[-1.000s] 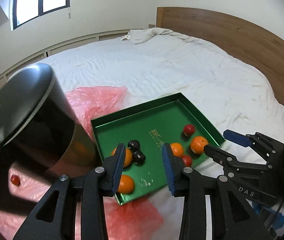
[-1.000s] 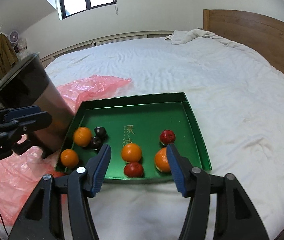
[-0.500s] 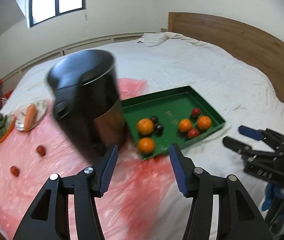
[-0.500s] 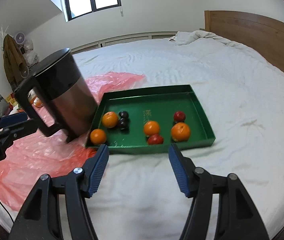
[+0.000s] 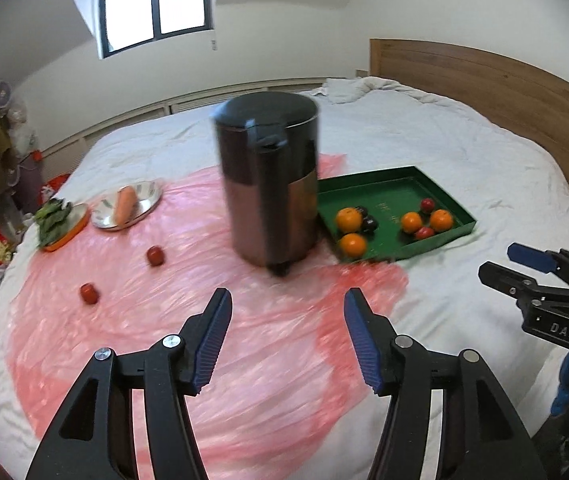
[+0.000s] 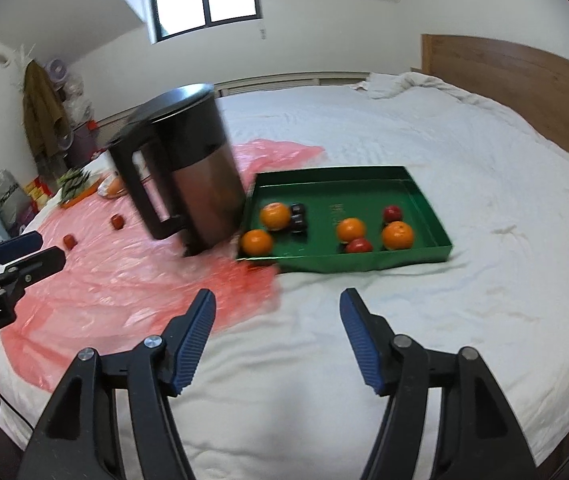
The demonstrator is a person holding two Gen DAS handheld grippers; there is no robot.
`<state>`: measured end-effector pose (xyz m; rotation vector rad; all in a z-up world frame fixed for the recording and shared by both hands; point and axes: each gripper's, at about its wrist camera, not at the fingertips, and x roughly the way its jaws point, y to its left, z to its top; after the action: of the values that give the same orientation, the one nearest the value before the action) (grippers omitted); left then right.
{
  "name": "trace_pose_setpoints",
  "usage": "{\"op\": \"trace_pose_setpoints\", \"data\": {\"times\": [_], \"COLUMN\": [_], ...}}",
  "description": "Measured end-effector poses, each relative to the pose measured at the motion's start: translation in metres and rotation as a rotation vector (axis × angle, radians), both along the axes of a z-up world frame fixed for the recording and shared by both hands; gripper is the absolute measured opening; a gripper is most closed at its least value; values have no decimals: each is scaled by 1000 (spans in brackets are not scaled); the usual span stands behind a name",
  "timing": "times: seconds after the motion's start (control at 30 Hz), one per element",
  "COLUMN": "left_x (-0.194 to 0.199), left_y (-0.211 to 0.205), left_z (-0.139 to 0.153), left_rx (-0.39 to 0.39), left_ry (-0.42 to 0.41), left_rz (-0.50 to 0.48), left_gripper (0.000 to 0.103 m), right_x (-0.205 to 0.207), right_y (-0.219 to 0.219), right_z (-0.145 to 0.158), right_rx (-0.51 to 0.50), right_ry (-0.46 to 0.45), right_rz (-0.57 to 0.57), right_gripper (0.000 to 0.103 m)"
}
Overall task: Organize fruits
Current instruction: 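Withdraw both open tools from the tray back toward the fruits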
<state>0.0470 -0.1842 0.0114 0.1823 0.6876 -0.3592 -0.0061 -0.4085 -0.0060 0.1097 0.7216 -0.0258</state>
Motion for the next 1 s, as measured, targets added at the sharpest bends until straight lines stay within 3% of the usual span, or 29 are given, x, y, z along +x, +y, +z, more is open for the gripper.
{"op": "trace_pose_setpoints", "data": {"times": [0.3,0.53,0.63,1.0], "left_x": [-16,-11,-6,38], "left_y": [88,157,182,246], "left_z": [-12,-26,-31,-53], "left_rx": [-1,-1,-17,-92], "left_ry": [-25,18,21,73], "left_rz": [132,253,296,365], "left_gripper": [53,54,58,58], "right_x": [3,21,31,79], "right_y": [82,143,166,217], "right_z": [-1,-4,-8,-17], "right_rx": [-27,-11,9,15], "right_ry": [-3,0,8,23], "right_rz": [137,248,281,371], "right_gripper": [95,95,95,95]}}
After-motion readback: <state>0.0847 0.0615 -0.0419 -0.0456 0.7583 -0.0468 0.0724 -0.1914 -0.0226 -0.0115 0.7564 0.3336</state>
